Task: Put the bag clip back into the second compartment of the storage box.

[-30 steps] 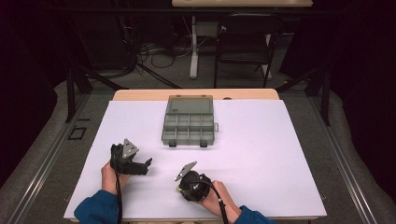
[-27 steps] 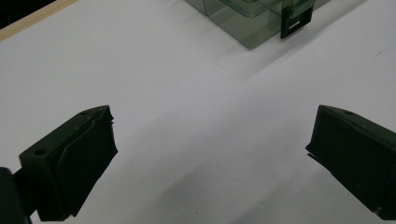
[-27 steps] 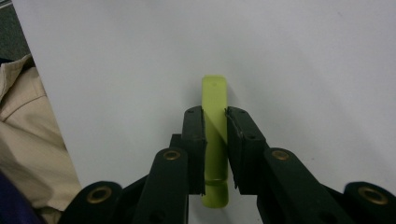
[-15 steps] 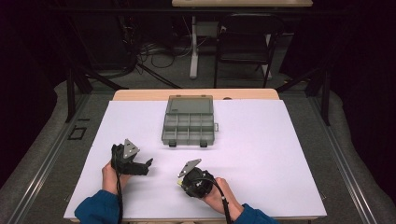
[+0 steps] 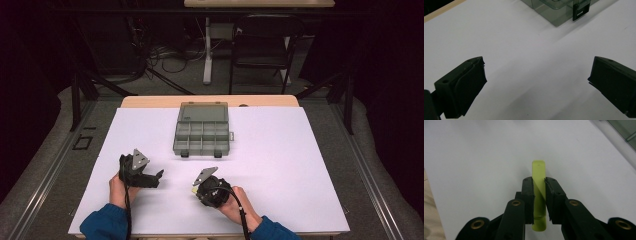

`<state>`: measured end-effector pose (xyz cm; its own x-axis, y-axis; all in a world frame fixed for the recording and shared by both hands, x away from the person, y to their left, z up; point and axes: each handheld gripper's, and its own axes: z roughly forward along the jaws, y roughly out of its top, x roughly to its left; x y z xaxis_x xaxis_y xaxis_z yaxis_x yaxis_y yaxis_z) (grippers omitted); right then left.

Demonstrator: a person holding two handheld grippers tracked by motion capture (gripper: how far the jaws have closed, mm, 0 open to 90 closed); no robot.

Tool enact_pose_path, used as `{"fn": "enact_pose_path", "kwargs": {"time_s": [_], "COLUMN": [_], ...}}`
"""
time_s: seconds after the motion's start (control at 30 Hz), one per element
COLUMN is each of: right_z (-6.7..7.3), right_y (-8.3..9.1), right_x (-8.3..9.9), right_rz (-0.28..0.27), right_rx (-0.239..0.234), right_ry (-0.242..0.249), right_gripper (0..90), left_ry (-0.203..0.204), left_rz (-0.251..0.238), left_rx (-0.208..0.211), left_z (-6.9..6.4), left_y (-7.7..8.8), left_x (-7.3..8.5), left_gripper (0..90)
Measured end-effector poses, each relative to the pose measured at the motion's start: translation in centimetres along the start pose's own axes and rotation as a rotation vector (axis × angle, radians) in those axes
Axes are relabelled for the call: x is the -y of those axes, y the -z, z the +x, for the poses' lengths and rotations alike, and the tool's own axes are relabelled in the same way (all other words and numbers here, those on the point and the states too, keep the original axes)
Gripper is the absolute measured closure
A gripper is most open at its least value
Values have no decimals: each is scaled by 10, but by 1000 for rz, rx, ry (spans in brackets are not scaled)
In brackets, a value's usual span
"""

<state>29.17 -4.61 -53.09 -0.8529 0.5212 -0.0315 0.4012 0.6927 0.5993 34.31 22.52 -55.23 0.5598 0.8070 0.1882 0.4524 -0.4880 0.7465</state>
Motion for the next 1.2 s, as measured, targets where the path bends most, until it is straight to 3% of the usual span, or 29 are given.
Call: {"fn": "enact_pose_path", "kwargs": {"time_s": [1.2], "right_z": [-35], "right_y": [-3], "right_x": [-16], "right_rz": [-47], "right_rx": [69], "right_ry": [2], "right_gripper": [780], "left_ry": [-7], "left_rz": [-9], "left_rx": [-3], "left_z": [-1], "left_y": [2], "left_x": [-1], "left_gripper": [0]}}
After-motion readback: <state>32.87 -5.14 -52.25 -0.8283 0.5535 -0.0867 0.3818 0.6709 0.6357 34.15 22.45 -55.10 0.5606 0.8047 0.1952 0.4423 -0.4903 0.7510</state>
